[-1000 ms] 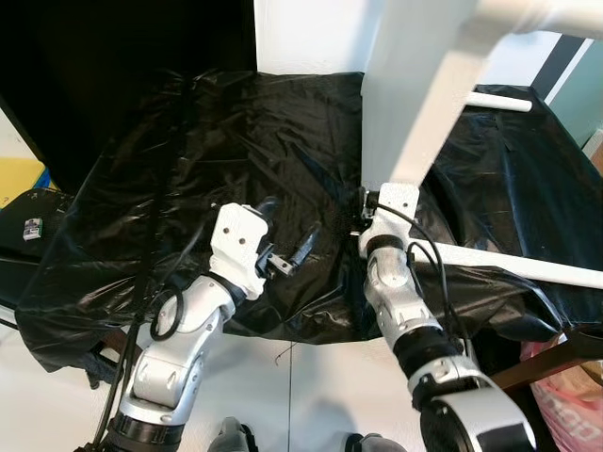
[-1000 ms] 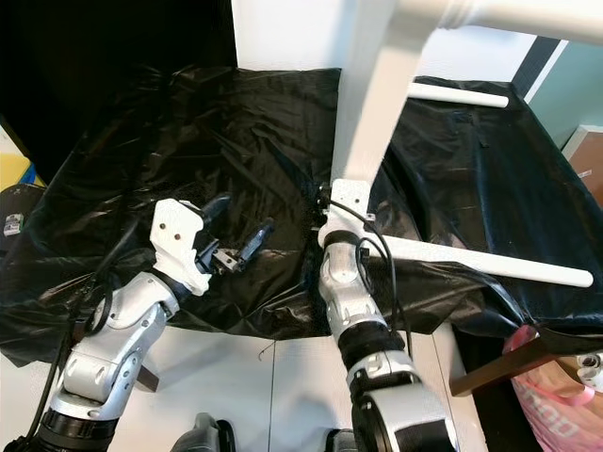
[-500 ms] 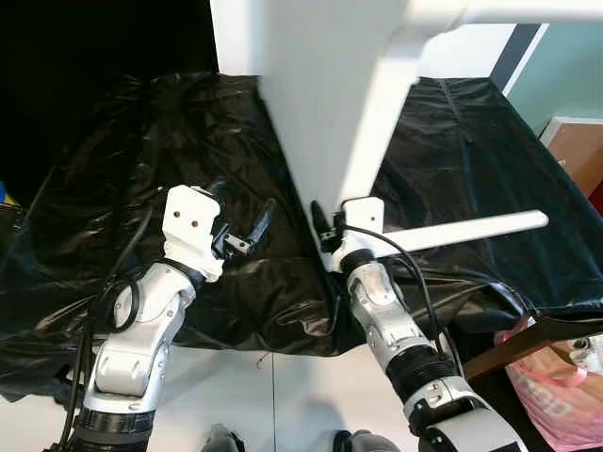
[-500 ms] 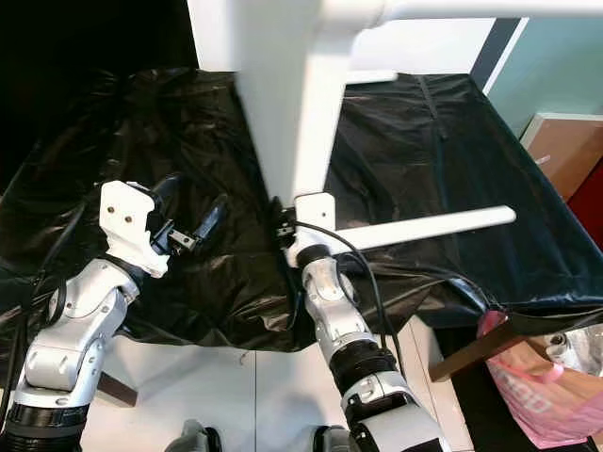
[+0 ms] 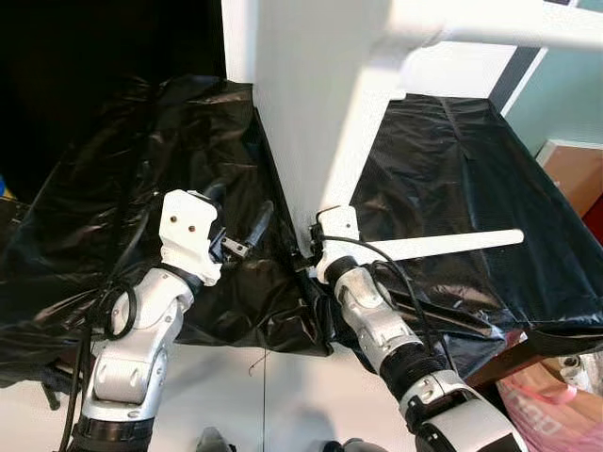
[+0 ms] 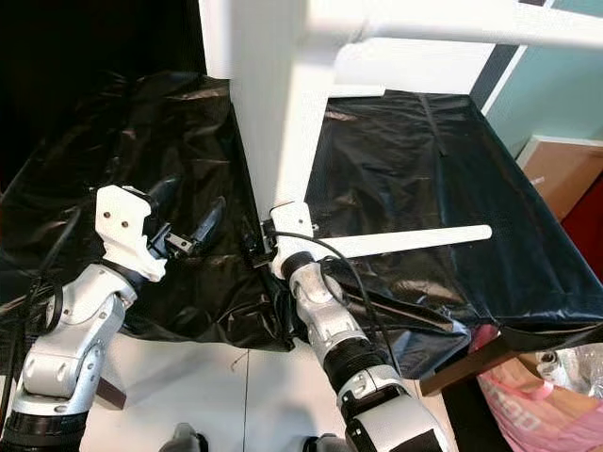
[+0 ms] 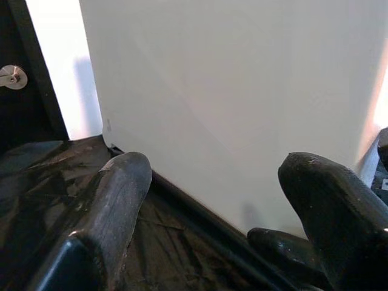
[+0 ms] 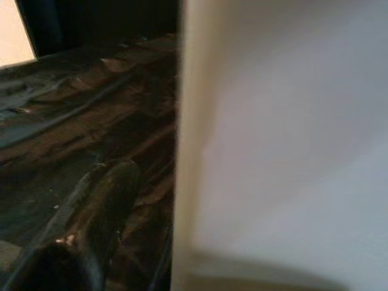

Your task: Building children table

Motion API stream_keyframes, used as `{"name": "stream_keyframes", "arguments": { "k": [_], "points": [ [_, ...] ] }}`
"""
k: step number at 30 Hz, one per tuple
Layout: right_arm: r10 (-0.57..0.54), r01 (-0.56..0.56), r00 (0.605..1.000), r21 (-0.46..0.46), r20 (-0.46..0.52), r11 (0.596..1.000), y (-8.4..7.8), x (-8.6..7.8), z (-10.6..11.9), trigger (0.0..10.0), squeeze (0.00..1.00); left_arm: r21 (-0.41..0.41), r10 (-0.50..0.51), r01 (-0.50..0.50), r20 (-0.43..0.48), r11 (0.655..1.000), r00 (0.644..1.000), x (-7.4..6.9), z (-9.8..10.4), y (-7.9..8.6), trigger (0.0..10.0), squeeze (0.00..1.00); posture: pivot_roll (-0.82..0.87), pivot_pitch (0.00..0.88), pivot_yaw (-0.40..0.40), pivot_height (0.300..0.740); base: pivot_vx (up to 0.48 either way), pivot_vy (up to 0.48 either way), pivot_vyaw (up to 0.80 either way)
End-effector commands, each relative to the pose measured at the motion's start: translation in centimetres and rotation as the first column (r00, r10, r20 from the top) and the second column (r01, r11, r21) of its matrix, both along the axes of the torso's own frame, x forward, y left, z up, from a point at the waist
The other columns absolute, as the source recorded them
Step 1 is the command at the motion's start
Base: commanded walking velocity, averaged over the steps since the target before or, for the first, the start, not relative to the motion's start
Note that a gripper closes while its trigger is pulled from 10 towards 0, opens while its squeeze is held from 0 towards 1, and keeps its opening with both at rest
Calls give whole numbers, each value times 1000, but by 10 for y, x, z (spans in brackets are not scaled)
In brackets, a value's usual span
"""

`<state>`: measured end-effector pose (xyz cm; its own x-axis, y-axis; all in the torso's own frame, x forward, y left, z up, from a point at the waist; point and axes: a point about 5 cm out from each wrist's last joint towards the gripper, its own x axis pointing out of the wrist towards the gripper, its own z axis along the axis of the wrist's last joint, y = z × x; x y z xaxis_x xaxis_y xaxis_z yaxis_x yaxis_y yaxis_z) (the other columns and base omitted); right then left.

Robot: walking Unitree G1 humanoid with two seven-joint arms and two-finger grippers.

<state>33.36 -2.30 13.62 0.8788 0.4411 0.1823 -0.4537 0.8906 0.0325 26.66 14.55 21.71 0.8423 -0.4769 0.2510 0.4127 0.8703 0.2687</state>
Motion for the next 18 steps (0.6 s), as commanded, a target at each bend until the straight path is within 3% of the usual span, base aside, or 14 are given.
{"name": "stream_keyframes", "arguments": {
  "k": [1,2,4,6,9,16,18],
  "points": [
    [127,-124,992,138,-16,983,44,-15,14,10000,0,-9,15,-15,11,1000,1000,-3,0,-3,10000,0,164,86,-139,740,0,0,0],
    [130,-127,991,142,-12,982,39,-14,14,10000,0,-10,14,-14,9,1000,1000,-3,0,-3,10000,0,161,88,-138,740,0,0,0],
    [195,-198,980,95,39,976,3,-22,15,10000,0,-2,7,-7,-5,1000,1000,-4,-2,-3,10000,0,148,96,-136,740,0,0,0],
    [219,-221,975,77,39,972,-6,-26,14,10000,0,-2,2,-2,-13,1000,1000,-4,-3,-3,10000,0,146,98,-135,740,0,0,0],
    [316,-316,949,-8,-2,949,-41,-44,5,10000,0,11,-20,20,-30,1000,999,-4,-6,-5,10000,0,111,120,-114,740,0,0,0],
    [315,-319,947,-78,-61,944,-81,-53,4,10000,0,50,-71,75,-83,996,994,-5,-10,-6,10000,0,86,146,-85,740,0,0,0],
    [395,-404,913,-92,-100,910,-93,-62,8,10000,0,83,-114,126,-132,989,985,-10,-16,-7,10000,0,87,148,-78,740,0,0,0]
  ]
}}
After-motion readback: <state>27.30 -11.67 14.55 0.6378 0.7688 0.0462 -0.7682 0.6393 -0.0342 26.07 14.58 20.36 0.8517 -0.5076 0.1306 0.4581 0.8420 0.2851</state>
